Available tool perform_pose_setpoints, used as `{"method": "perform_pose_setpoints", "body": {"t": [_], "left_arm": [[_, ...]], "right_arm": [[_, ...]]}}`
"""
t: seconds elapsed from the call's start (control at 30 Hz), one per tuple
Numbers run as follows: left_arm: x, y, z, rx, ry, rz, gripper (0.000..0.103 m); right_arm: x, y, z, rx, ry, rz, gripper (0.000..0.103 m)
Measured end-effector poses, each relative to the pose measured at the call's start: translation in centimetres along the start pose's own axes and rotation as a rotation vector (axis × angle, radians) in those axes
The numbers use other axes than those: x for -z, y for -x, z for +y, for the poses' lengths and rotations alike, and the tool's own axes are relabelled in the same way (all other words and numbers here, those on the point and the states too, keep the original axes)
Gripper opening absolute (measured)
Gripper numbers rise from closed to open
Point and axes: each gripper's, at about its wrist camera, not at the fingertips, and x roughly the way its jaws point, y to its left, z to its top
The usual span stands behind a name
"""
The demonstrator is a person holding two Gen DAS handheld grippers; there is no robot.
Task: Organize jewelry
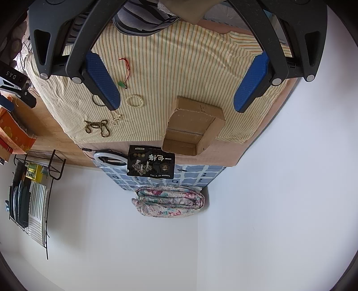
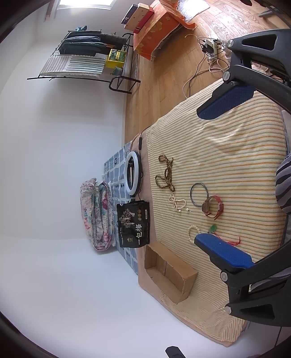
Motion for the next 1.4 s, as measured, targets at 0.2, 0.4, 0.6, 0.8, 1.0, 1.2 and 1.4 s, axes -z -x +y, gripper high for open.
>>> {"method": "perform_pose_setpoints", "body": {"t": [0.2,0.4,0.6,0.8,1.0,1.2,1.4], "left_arm": [[0.4,-1.5,-0.2,0.005,-0.009,0.024,0.103],[0.7,-2.9,-0.3,0.015,-0.016,0.038,0.103],[1.2,-5.1,-0.6,0.053,-0.046,0.086,0.103],[2.2,-7.7,-1.5,0.068,-0.083,0.143,0.103],[3.3,-10.2,-3.2,0.119,-0.149,0.194,0.103],[4.3,-12.8,-5.6,0.226,-0.218,0.235,0.092],[5.5,-17.0,-8.1,0.342,-0.273,0.312,0.082]], "right_arm": [[0.1,-1.0,-0.1,-0.002,-0.001,0.017,0.103],[0.1,-2.4,-0.5,0.000,-0.001,0.035,0.103],[0.3,-4.3,-1.0,-0.018,0.006,0.063,0.101],[0.7,-7.4,-1.4,-0.070,0.008,0.120,0.097],[1.1,-10.9,-0.8,-0.093,0.062,0.197,0.091],[1.7,-14.5,-0.3,-0.127,0.077,0.273,0.083],[2.5,-18.0,0.3,-0.185,0.077,0.354,0.074]]}}
